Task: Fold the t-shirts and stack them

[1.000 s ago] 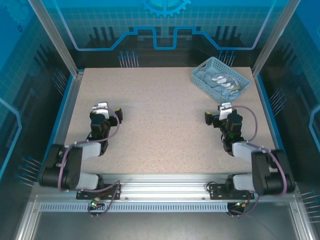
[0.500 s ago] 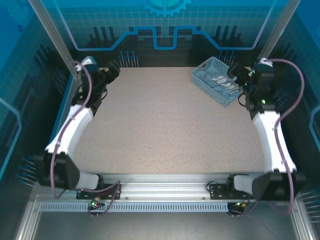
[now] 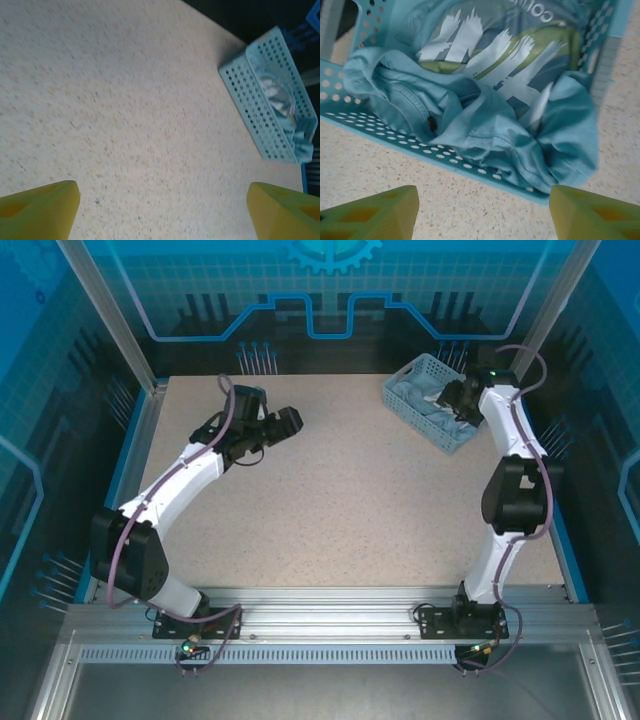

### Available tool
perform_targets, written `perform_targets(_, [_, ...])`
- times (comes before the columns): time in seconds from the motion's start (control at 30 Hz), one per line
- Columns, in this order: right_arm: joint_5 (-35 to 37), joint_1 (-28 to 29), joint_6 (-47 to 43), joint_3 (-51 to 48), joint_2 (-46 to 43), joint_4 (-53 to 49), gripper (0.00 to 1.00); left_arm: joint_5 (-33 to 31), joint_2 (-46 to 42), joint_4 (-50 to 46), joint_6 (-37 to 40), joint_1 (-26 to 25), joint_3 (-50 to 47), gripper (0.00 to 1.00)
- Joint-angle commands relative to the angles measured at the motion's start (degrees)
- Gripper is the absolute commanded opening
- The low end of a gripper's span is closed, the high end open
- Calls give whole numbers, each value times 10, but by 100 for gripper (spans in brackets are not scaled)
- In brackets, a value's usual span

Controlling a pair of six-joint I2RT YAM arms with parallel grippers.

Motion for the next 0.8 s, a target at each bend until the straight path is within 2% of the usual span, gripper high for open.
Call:
perform_targets(0.0, [-43, -6, 1, 42, 49, -31, 66, 30, -22, -7, -15, -17, -21, 86])
perform_targets(0.17, [-42, -6, 6, 70, 110, -45, 61, 39, -36, -6, -14, -20, -33, 84])
perform_targets(0.43, [-34, -13, 3, 70, 144, -6, 53, 53, -45, -13, -6, -21, -30, 81])
perform_targets(0.57, [-35, -15, -1, 61, 149, 23, 37, 53, -48, -22, -1, -21, -25, 80])
perform_targets(0.6, [-30, -14, -5, 59, 146, 31, 30, 53, -49, -25, 0, -21, -23, 80])
perform_targets(0.67, [-19, -11, -15, 46, 130, 53, 7, 52, -50, -31, 4, -20, -20, 80])
perform_targets(0.7, [-7, -8, -18, 36, 114, 67, 0, 50, -52, -33, 6, -21, -19, 80])
perform_targets(0.77, [17, 0, -29, 15, 74, 94, 0, 44, -56, -36, 6, -21, -19, 80])
